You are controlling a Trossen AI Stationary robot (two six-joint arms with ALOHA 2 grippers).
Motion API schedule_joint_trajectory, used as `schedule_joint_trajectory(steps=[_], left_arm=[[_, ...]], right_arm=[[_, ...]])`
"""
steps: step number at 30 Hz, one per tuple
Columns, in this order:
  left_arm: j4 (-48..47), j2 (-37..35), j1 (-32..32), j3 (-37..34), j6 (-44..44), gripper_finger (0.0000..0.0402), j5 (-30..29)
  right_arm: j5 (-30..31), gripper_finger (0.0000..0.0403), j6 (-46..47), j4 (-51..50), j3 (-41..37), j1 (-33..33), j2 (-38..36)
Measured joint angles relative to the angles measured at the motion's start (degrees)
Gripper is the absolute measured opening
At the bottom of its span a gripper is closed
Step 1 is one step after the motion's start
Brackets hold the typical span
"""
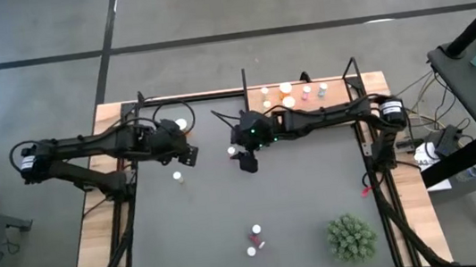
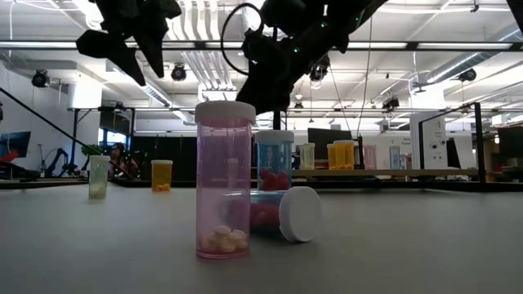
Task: Pick and place medicine bottles onto shelf by color
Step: Put the left pink medicine bottle on the shelf aligned with the other pink medicine bottle
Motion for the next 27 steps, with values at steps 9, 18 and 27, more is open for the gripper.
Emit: schedule_joint_trajectory(steps=[9, 18, 27], left_arm=[[0.0, 0.1, 0.0, 0.0, 0.1, 0.0193, -0.4], [0.0, 0.2, 0.0, 0.0, 0.1, 0.0193, -0.6], [0.0, 0.2, 0.0, 0.0, 0.1, 0.0193, -0.6]], right_arm=[[4.9, 0.0242, 2.0, 0.8, -0.1, 0.2, 1.6], [7.5, 0.0242, 4.8, 2.0, -0.2, 1.0, 5.0], [15.4, 0.0241, 6.2, 3.1, -0.1, 1.2, 7.4]])
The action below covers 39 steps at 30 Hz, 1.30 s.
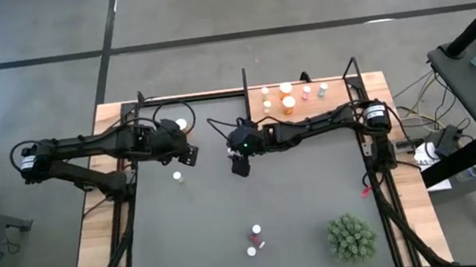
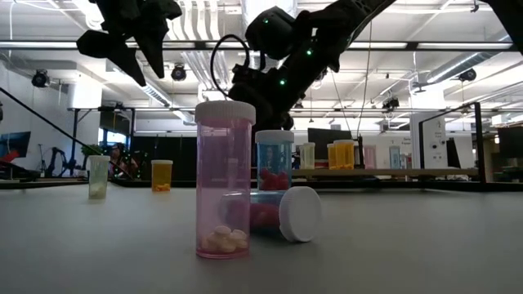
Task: Pick and place medicine bottles onto shelf by color
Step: Put the left pink medicine bottle on the shelf aligned with the other pink medicine bottle
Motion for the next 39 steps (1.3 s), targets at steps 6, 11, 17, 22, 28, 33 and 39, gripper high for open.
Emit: schedule_joint_trajectory(steps=[6, 11, 17, 22, 28, 33, 39], left_arm=[[0.0, 0.0, 0.0, 0.0, 0.0, 0.0193, 0.0], [0.0, 0.0, 0.0, 0.0, 0.0, 0.0193, 0.0], [0.0, 0.0, 0.0, 0.0, 0.0, 0.0193, 0.0], [0.0, 0.0, 0.0, 0.0, 0.0, 0.0193, 0.0], [0.0, 0.0, 0.0, 0.0, 0.0, 0.0193, -0.2], [0.1, 0.0, 0.0, 0.0, 0.0, 0.0193, -0.2], [0.6, 0.0, 0.0, 0.1, 0.0, 0.0192, -0.2]], right_arm=[[0.6, 0.0232, 0.5, 1.2, 0.0, 0.0, 0.0], [1.0, 0.0224, 2.5, 1.3, 0.0, 0.2, 0.0], [1.0, 0.0223, 4.0, 1.5, -0.5, 0.2, 0.1], [1.1, 0.0223, 4.3, 1.7, -0.9, 0.2, 0.1], [1.1, 0.0223, 2.7, 2.3, -1.9, 0.2, 0.1], [1.3, 0.0224, -1.3, 2.1, -2.3, 0.2, 0.2], [1.0, 0.0224, -2.9, 2.6, -2.6, 0.2, 0.2]])
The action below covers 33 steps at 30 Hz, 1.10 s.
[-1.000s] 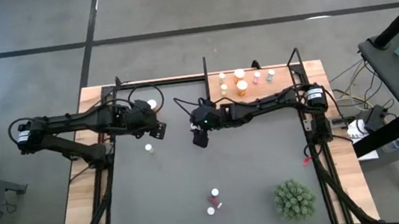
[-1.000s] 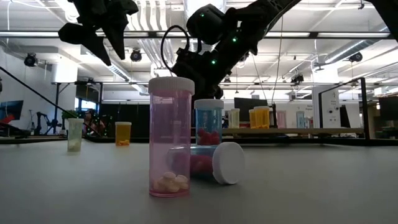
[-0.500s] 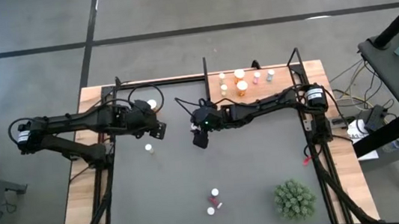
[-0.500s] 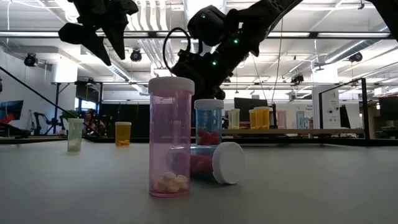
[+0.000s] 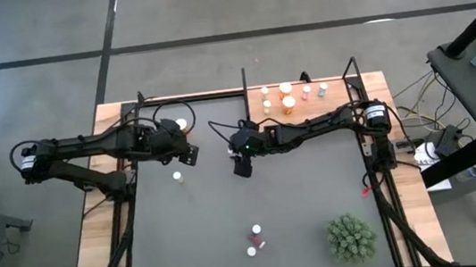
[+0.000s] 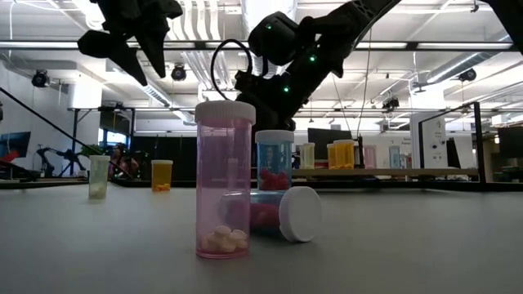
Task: Pick and place medicine bottles onto shelf by color
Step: Put the left pink medicine bottle on the shelf aligned with the other pink medicine bottle
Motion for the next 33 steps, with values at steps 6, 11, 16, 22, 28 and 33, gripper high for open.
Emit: schedule_joint_trajectory(steps=[6, 11, 16, 22, 28, 33], left_arm=[[1.2, 0.0, 0.0, 0.0, 0.0, 0.0192, 0.0], [1.2, 0.0, 0.0, 0.0, 0.0, 0.0193, 0.0], [1.2, 0.0, 0.0, 0.0, 0.0, 0.0193, 0.0], [1.1, 0.0, 0.0, 0.0, 0.1, 0.0193, 0.0], [1.0, 0.0, 0.0, 0.0, 0.1, 0.0193, 0.0], [1.0, 0.0, 0.0, 0.0, 0.1, 0.0193, 0.0]], right_arm=[[0.1, 0.0224, -0.5, 2.8, -0.2, 0.4, 1.8], [0.2, 0.0224, -0.3, 3.5, -0.2, 0.8, 2.8], [0.2, 0.0224, 0.1, 4.2, -0.2, 0.8, 3.5], [-0.1, 0.0218, 1.1, 4.0, -0.2, 1.0, 3.7], [-0.2, 0.0177, 1.2, 3.8, -0.2, 1.0, 3.6], [-0.2, 0.0136, 2.4, 3.6, -0.2, 1.0, 3.5]])
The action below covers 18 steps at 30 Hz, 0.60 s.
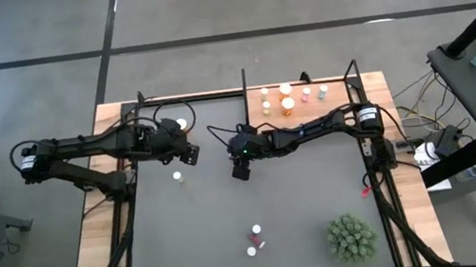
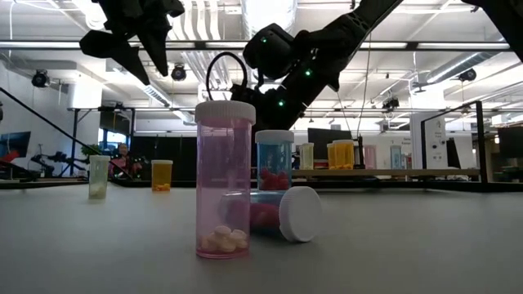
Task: Pick and place medicine bottles onto shelf by color
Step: Put the left pink medicine bottle on the shelf aligned with the other pink medicine bottle
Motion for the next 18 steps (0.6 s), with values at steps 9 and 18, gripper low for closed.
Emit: schedule_joint_trajectory(steps=[9, 18], left_arm=[[0.1, 0.0, 0.0, 0.0, 0.0, 0.0193, 0.0], [0.1, 0.0, 0.0, 0.0, 0.1, 0.0193, 0.0]], right_arm=[[-3.1, 0.0106, 6.0, -4.1, 0.0, 0.0, -3.4], [-3.2, 0.0113, 7.7, -14.4, 0.0, 0.2, -15.2]])
